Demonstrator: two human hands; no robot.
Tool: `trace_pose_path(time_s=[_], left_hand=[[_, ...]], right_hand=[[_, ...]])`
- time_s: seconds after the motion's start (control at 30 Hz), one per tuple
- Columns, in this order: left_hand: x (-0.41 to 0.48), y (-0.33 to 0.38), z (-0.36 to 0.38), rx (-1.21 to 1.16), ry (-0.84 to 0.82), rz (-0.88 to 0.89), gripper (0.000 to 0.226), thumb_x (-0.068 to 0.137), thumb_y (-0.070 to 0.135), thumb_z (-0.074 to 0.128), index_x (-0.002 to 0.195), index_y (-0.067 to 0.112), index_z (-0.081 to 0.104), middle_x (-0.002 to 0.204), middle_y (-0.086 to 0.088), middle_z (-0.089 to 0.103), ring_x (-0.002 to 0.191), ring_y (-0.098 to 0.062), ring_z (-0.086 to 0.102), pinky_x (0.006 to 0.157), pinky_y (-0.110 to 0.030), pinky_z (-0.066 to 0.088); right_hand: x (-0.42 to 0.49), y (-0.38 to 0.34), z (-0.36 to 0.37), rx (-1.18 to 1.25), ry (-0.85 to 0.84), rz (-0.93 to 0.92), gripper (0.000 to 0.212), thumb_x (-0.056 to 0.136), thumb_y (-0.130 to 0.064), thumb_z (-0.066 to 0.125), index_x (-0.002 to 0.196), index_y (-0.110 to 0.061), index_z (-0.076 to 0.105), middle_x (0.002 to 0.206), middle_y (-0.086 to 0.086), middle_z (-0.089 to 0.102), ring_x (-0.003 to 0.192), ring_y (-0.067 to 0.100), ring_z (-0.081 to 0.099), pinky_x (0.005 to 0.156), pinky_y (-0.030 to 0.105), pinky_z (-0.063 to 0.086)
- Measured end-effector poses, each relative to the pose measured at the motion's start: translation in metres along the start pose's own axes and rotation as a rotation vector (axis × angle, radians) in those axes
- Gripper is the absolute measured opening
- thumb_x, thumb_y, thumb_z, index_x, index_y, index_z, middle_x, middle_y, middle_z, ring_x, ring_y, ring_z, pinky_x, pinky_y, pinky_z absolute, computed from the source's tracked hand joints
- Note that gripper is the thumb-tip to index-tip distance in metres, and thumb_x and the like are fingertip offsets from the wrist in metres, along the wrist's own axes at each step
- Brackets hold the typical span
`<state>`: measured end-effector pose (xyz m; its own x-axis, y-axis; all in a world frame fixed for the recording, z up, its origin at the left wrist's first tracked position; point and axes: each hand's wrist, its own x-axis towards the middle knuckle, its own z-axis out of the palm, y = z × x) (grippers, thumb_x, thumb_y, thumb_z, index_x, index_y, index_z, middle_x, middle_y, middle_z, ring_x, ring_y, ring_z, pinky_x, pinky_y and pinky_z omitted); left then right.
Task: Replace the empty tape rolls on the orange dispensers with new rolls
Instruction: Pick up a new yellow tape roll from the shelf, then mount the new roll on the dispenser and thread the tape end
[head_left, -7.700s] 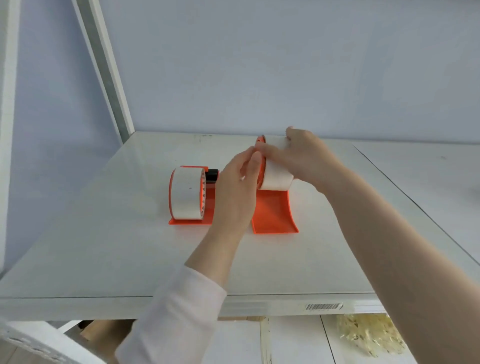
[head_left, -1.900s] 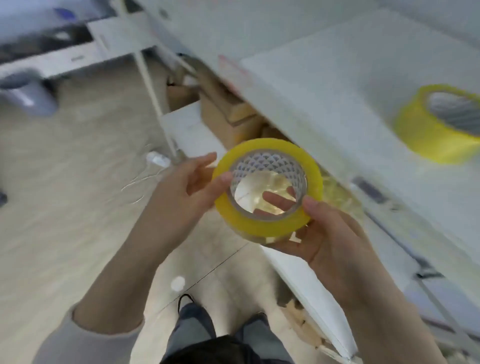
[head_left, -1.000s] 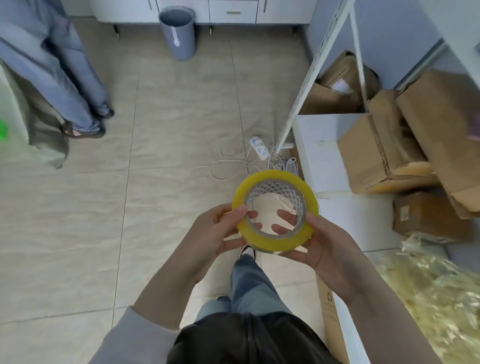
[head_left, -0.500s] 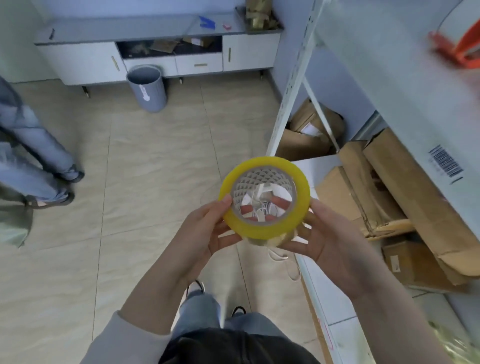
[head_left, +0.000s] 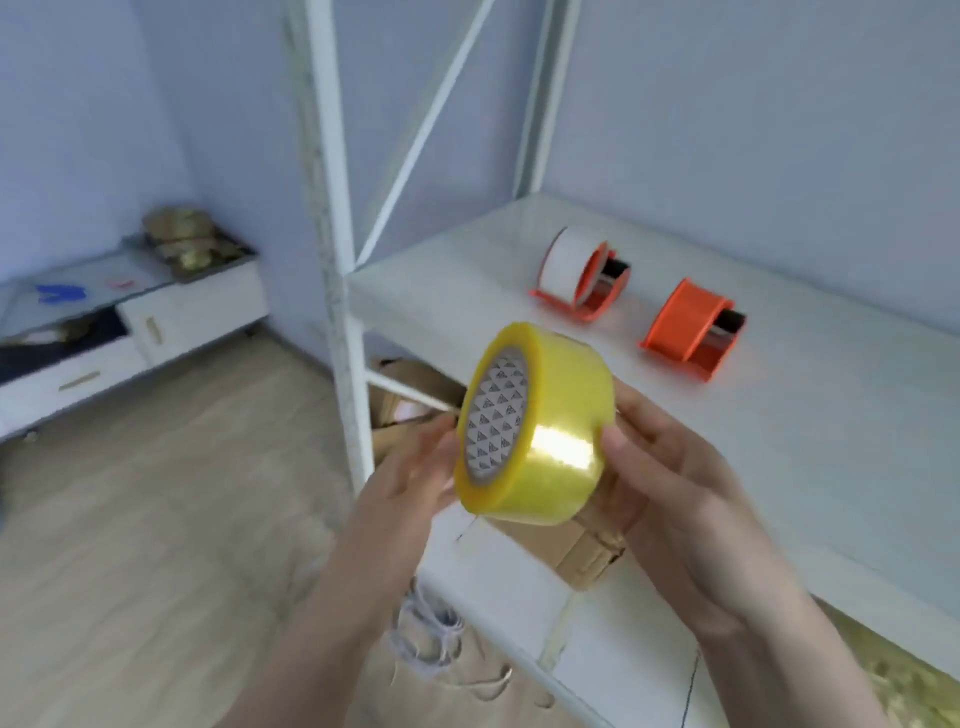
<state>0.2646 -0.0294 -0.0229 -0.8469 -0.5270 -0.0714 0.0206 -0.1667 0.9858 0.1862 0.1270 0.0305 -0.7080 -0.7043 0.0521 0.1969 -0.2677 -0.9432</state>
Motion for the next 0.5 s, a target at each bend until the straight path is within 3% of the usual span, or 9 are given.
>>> trace_pose_path(time_s=[0.07,0.17,0.23,0.33,0.4,0.5], left_hand=[[0.019,0.016,-0.003,0.03,-0.033,0.138,0.04,0.072,0.054,0.06,0.109,0.04,0.06,0.122,0.008,0.064,0.111,-0.01,0.061,0.1,-0.033,0.045],[0.048,0.039,0.008,0.04,-0.194,0.231,0.042,0.069,0.061,0.051,0.109,0.048,0.053,0.123,0.017,0.06,0.117,-0.005,0.056,0.099,-0.03,0.042],[0.067,0.051,0.025,0.02,-0.366,0.225,0.044,0.069,0.065,0.048,0.108,0.049,0.056,0.119,0.017,0.063,0.117,-0.006,0.056,0.101,-0.033,0.042],[0.088,0.058,0.053,-0.015,-0.714,0.114,0.061,0.07,0.072,0.048,0.114,0.033,0.062,0.116,0.006,0.069,0.115,-0.013,0.059,0.106,-0.043,0.039],[0.095,0.061,0.069,0.032,-0.913,0.038,0.056,0.075,0.066,0.039,0.097,0.027,0.072,0.097,0.0,0.075,0.099,-0.017,0.067,0.1,-0.043,0.046],[0.097,0.059,0.089,-0.053,-1.035,-0.007,0.046,0.072,0.063,0.055,0.07,0.019,0.069,0.06,0.004,0.067,0.061,-0.011,0.064,0.077,-0.032,0.056]], right_hand=[[0.003,-0.007,0.002,-0.022,0.121,-0.043,0.056,0.069,-0.026,0.071,0.122,-0.014,0.057,0.103,0.006,0.069,0.082,0.016,0.065,0.061,0.025,0.054],[0.003,-0.017,-0.001,-0.03,0.229,-0.078,0.061,0.061,-0.035,0.072,0.118,-0.017,0.062,0.1,0.004,0.07,0.083,0.018,0.066,0.063,0.026,0.054],[0.002,-0.026,-0.007,-0.005,0.331,-0.095,0.058,0.056,-0.041,0.069,0.107,-0.015,0.069,0.091,0.004,0.071,0.076,0.018,0.065,0.06,0.03,0.05],[0.0,-0.043,-0.021,0.011,0.447,-0.095,0.034,0.072,-0.028,0.047,0.088,-0.009,0.071,0.071,0.005,0.069,0.059,0.016,0.061,0.056,0.026,0.049],[0.0,-0.052,-0.032,0.013,0.45,-0.103,0.036,0.078,-0.021,0.039,0.079,-0.008,0.072,0.062,0.006,0.064,0.054,0.016,0.054,0.053,0.024,0.047],[-0.002,-0.063,-0.052,-0.043,0.447,-0.097,0.039,0.078,-0.021,0.037,0.086,-0.009,0.073,0.059,0.004,0.059,0.053,0.015,0.051,0.054,0.023,0.046]])
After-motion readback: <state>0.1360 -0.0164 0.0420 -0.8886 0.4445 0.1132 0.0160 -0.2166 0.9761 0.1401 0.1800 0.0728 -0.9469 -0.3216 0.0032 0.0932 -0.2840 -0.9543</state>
